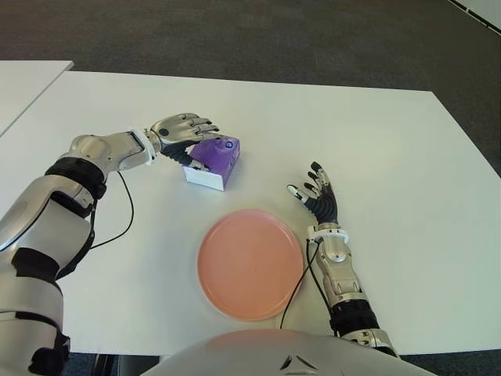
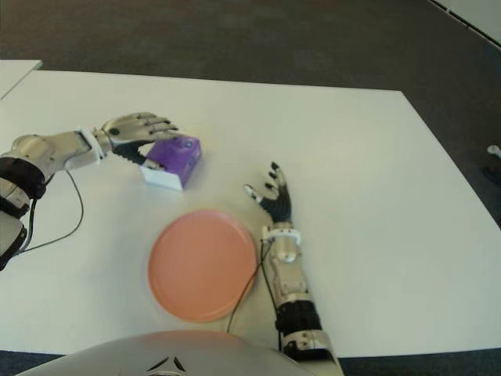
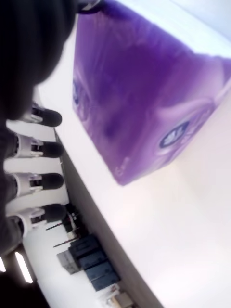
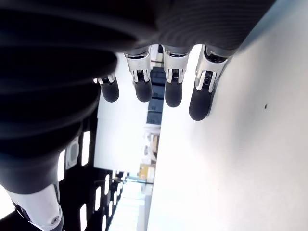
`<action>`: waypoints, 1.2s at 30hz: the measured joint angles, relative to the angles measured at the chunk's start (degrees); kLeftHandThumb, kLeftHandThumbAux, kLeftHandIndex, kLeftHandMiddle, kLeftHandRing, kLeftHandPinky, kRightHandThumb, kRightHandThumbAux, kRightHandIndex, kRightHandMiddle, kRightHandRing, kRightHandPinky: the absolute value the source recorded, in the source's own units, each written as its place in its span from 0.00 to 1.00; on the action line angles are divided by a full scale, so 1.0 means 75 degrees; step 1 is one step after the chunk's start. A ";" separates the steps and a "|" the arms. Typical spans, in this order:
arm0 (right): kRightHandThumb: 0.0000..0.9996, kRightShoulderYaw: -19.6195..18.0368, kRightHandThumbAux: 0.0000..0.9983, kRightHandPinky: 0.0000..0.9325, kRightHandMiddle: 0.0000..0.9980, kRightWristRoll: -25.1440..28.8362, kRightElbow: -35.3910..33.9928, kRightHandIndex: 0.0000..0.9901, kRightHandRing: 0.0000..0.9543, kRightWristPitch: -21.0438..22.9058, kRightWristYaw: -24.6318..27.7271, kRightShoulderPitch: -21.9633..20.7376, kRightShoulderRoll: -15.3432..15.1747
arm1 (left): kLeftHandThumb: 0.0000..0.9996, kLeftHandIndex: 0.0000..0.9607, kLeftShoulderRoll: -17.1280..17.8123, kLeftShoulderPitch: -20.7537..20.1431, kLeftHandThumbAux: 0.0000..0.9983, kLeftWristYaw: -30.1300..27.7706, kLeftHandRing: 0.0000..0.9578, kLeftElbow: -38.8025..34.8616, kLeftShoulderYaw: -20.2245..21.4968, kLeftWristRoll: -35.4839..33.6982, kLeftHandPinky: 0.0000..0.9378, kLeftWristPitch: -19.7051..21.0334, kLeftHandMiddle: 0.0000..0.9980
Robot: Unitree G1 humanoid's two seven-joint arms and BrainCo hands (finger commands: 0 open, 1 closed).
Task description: Put the tissue paper into the plate.
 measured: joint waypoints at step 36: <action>0.14 0.0045 0.71 0.12 0.06 -0.0063 -0.0026 0.00 0.08 0.0040 -0.0045 -0.0011 0.0047 | 0.62 0.00 0.0166 0.0133 0.22 -0.3308 0.00 -0.0892 0.0663 -0.1676 0.00 -0.0754 0.00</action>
